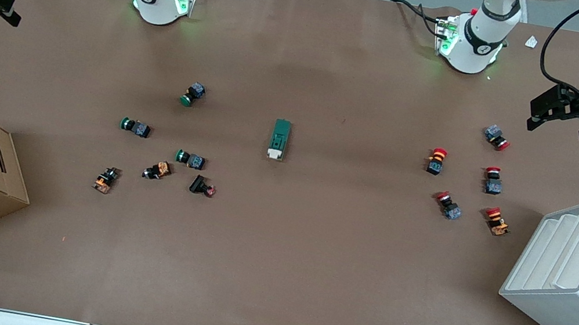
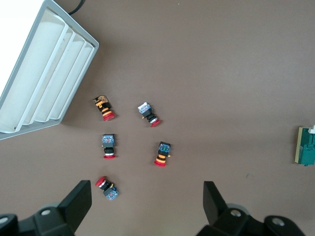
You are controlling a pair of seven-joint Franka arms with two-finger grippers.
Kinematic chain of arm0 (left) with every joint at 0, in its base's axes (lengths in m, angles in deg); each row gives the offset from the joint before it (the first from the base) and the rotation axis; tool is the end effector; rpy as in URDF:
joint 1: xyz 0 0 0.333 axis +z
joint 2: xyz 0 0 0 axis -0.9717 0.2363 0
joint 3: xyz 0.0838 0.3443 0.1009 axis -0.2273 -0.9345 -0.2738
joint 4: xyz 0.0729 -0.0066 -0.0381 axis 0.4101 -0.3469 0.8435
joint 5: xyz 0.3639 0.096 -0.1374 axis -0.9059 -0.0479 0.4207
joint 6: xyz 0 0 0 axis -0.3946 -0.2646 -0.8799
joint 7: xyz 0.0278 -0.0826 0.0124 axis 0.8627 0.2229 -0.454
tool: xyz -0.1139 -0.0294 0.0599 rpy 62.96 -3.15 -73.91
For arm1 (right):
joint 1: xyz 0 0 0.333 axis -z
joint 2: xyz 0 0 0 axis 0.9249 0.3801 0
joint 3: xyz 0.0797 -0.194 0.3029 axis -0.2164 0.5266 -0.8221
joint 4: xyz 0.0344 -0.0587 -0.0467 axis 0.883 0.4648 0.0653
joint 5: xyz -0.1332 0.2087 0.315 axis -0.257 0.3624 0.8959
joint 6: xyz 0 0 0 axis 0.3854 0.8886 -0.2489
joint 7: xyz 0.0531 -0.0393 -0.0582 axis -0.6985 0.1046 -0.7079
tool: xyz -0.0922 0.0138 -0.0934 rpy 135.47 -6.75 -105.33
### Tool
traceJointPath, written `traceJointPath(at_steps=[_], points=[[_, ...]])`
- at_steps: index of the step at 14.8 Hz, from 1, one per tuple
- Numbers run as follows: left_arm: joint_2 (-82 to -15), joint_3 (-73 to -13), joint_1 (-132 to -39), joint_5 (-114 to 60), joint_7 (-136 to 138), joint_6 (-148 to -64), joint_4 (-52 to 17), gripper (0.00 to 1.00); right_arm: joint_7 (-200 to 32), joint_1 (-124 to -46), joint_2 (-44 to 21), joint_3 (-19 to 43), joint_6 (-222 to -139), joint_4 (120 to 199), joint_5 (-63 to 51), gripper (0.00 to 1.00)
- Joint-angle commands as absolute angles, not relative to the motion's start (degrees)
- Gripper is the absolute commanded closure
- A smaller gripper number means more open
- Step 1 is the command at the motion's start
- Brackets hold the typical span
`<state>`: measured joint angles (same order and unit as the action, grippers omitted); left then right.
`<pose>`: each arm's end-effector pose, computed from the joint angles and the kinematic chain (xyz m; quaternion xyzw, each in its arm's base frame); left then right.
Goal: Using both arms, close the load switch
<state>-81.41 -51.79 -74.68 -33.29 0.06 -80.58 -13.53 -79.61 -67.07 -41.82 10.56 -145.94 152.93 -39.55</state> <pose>0.5128 -0.0828 0.6732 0.9995 -0.0194 0.0209 0.0129 0.4960 -0.0349 0.6856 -0.9983 0.0303 0.0387 0.0318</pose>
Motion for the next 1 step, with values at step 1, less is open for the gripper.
traceJointPath(at_steps=[1], points=[[-80.79,-51.62,-74.13,-33.14,-0.08,-77.55,-10.68,0.00,-79.03,-67.13,-38.57,10.27,-143.41,148.55,-39.98,0.00]])
